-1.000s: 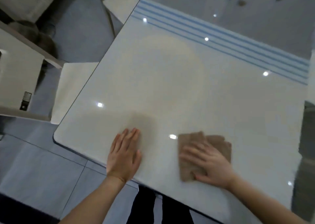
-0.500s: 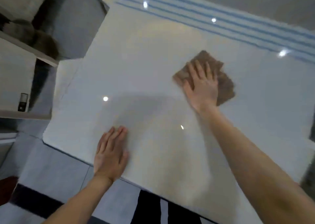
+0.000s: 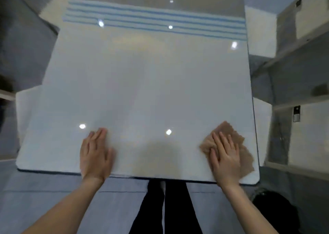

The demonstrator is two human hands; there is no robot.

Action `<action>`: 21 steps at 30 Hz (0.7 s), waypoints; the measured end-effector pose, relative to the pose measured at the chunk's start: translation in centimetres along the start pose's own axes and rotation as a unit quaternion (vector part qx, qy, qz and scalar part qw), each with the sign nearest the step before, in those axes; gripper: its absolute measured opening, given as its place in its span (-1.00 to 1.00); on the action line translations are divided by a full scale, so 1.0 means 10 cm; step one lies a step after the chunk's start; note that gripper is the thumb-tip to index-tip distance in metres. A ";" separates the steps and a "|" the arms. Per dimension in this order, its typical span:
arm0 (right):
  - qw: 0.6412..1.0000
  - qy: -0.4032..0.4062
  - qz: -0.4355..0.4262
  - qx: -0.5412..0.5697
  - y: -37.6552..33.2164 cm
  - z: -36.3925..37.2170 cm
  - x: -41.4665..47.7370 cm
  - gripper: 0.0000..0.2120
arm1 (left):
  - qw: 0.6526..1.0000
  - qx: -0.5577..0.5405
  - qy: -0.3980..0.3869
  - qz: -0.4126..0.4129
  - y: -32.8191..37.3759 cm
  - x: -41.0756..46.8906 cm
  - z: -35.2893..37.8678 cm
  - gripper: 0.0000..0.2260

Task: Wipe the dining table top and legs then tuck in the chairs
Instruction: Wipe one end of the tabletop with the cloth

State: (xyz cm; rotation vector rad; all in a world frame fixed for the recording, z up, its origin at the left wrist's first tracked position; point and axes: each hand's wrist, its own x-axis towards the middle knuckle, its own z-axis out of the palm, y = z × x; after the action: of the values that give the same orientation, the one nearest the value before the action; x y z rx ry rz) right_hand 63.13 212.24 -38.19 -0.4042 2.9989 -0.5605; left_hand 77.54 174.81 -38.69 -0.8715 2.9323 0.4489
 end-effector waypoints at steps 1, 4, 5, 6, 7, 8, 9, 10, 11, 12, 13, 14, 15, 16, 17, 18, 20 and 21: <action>0.999 0.024 0.035 0.012 0.02 0.01 -0.11 -0.57 | 1.000 0.000 -0.003 -0.003 0.01 0.00 0.00 -0.44; 0.990 0.070 0.115 0.044 -0.09 0.03 -0.34 -0.60 | 1.000 -0.005 -0.017 -0.011 0.03 -0.02 -0.01 -0.43; 0.985 0.075 0.139 0.068 -0.17 0.00 -0.39 -0.63 | 1.000 -0.007 -0.025 -0.006 0.02 -0.03 -0.04 -0.43; 0.976 0.064 0.176 0.108 -0.28 -0.09 -0.44 -0.67 | 0.999 -0.009 -0.036 0.004 0.01 -0.02 -0.07 -0.44; 0.963 0.057 0.209 0.159 -0.36 -0.16 -0.48 -0.70 | 0.999 -0.011 -0.047 0.015 -0.01 -0.01 -0.11 -0.45; 0.946 0.050 0.244 0.209 -0.43 -0.25 -0.51 -0.72 | 0.998 -0.016 -0.059 0.023 -0.01 0.00 -0.17 -0.47; 0.925 0.041 0.278 0.255 -0.48 -0.34 -0.53 -0.71 | 0.997 -0.024 -0.074 0.027 0.00 0.00 -0.23 -0.50; 0.900 0.033 0.309 0.307 -0.54 -0.45 -0.55 -0.70 | 0.995 -0.038 -0.091 0.023 0.03 0.00 -0.30 -0.53; 0.868 0.032 0.331 0.368 -0.55 -0.51 -0.57 -0.69 | 0.993 -0.059 -0.102 0.015 0.09 -0.02 -0.37 -0.59; 0.831 0.036 0.357 0.426 -0.58 -0.59 -0.58 -0.68 | 0.991 -0.086 -0.105 0.005 0.16 -0.05 -0.45 -0.65; 0.796 0.045 0.372 0.475 -0.60 -0.66 -0.62 -0.69 | 0.988 -0.116 -0.099 0.001 0.24 -0.10 -0.53 -0.71; 0.770 0.057 0.382 0.507 -0.62 -0.75 -0.67 -0.71 | 0.986 -0.144 -0.085 0.006 0.33 -0.16 -0.61 -0.75; 0.751 0.065 0.383 0.534 -0.63 -0.81 -0.74 -0.73 | 0.984 -0.167 -0.063 0.026 0.43 -0.23 -0.69 -0.78; 0.740 0.069 0.376 0.553 -0.65 -0.89 -0.81 -0.74 | 0.981 -0.182 -0.039 0.057 0.52 -0.32 -0.77 -0.80; 0.731 0.072 0.365 0.572 -0.66 -0.96 -0.89 -0.74 | 0.977 -0.193 -0.018 0.087 0.62 -0.42 -0.83 -0.79; 0.728 0.077 0.360 0.578 -0.66 -1.03 -0.97 -0.73 | 0.973 -0.201 -0.004 0.111 0.72 -0.54 -0.89 -0.77; 0.722 0.091 0.366 0.579 -0.63 -1.17 -1.15 -0.72 | 0.966 -0.215 0.005 0.141 0.88 -0.81 -0.94 -0.73; 0.718 0.097 0.367 0.583 -0.61 -1.23 -1.25 -0.72 | 0.964 -0.219 0.003 0.153 0.95 -0.94 -0.92 -0.72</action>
State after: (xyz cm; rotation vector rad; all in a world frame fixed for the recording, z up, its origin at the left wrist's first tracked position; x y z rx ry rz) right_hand 75.30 214.41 -24.33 0.9017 1.9365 -2.1034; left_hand 80.62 184.74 -26.14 -0.4349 3.0283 1.1459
